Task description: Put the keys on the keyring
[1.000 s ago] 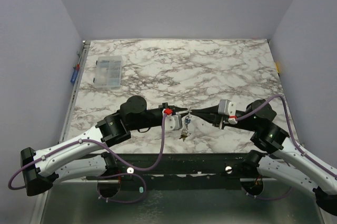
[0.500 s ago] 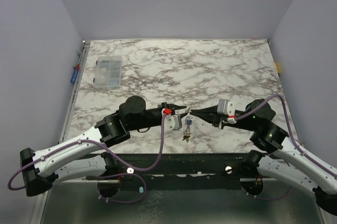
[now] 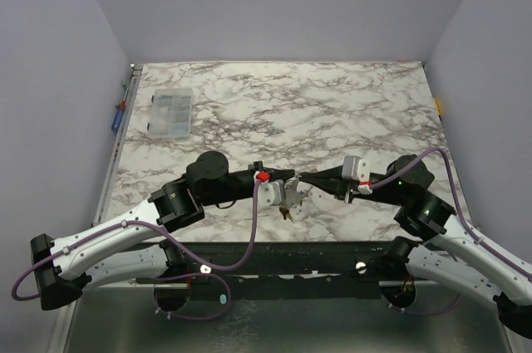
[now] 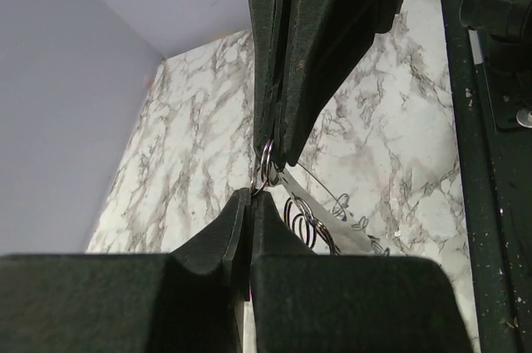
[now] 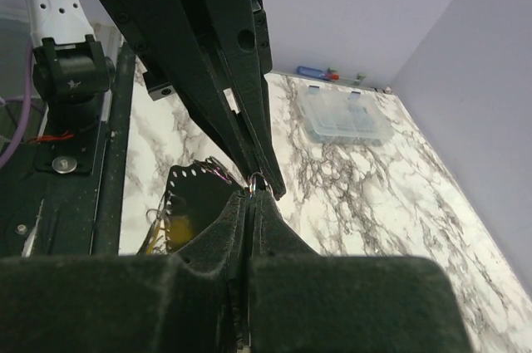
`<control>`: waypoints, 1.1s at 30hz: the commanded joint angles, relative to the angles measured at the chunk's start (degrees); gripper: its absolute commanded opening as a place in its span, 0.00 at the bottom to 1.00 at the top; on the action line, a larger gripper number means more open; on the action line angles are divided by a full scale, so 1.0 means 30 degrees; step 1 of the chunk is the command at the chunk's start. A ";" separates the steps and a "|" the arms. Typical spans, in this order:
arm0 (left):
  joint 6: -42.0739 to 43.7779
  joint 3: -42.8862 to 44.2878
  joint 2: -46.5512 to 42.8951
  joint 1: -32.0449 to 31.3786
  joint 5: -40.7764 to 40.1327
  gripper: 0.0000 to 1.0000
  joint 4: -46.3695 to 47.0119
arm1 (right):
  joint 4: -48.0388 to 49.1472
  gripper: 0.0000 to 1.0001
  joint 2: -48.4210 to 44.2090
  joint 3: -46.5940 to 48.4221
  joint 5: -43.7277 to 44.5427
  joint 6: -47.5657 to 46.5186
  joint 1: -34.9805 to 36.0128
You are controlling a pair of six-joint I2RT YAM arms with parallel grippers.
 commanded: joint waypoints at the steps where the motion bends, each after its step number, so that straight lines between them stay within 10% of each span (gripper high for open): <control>1: -0.0126 0.0404 0.0160 0.0050 0.0493 0.00 -0.0020 | 0.0166 0.01 0.0034 0.0770 -0.0396 -0.0237 0.0052; 33: -0.6145 -0.2728 -0.0293 -0.0067 -0.1560 0.06 0.6860 | 1.4059 0.01 0.1703 -0.3187 0.3969 0.4983 0.0052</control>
